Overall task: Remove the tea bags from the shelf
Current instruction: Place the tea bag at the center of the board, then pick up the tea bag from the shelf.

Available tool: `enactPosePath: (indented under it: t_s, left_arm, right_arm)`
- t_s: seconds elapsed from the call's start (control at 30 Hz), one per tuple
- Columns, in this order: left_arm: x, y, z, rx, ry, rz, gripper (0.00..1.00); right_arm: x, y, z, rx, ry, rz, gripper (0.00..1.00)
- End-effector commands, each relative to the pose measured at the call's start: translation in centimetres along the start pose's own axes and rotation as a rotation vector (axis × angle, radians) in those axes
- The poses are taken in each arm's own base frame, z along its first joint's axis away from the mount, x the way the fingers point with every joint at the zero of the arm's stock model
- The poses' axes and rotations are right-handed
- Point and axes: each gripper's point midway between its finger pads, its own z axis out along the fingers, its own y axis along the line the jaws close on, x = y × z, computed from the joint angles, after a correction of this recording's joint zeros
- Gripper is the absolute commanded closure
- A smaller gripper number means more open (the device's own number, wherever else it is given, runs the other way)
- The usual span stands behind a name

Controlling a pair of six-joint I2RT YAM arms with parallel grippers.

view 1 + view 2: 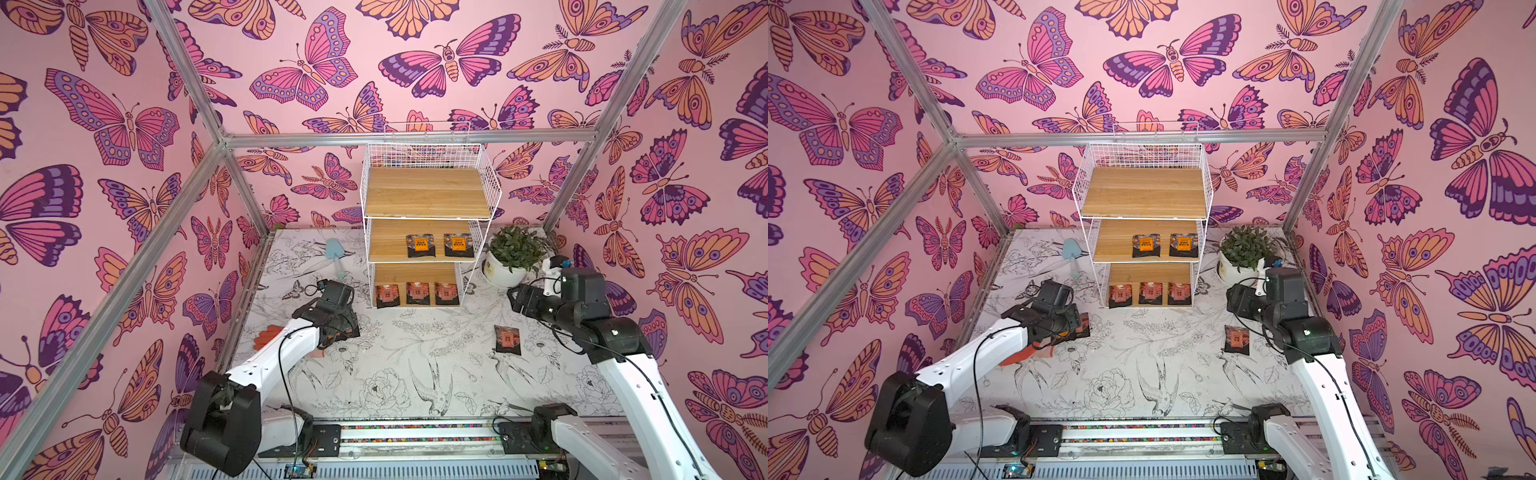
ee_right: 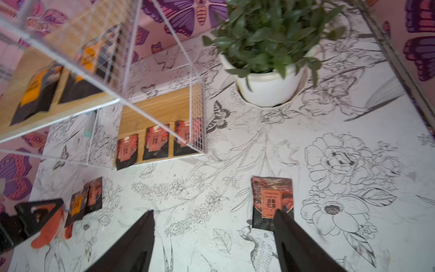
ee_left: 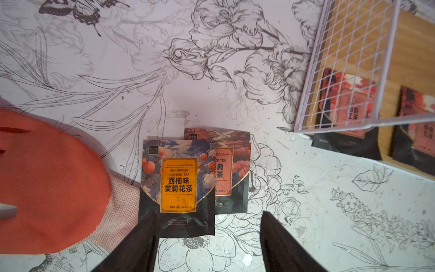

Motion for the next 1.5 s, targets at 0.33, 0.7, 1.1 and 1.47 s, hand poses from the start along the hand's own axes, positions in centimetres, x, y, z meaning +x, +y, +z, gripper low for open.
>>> enactPosePath:
  t_s: [0.33,0.7,1.1,1.47]
  left_arm:
    - [-3.0,-0.1,-1.2,0.089,-0.042,-0.032,0.19]
    - [-4.5,0.7,0.7,0.149,-0.019,-0.085,0.17]
    - [-4.3,0.6,2.6,0.203,0.051,-0.136,0.16]
    - [-4.3,0.8,2.7,0.204,0.057,-0.147,0.16]
  right_arm:
    - [-0.2,14.9,0.2,-0.062,-0.165,-0.288,0.17]
    - [-3.1,20.3,3.5,-0.004,-0.357,-0.255,0.12]
    - [-4.4,22.7,5.9,0.023,-0.403,-0.273,0.08]
    - [-5.0,21.0,7.6,0.056,-0.323,-0.218,0.07]
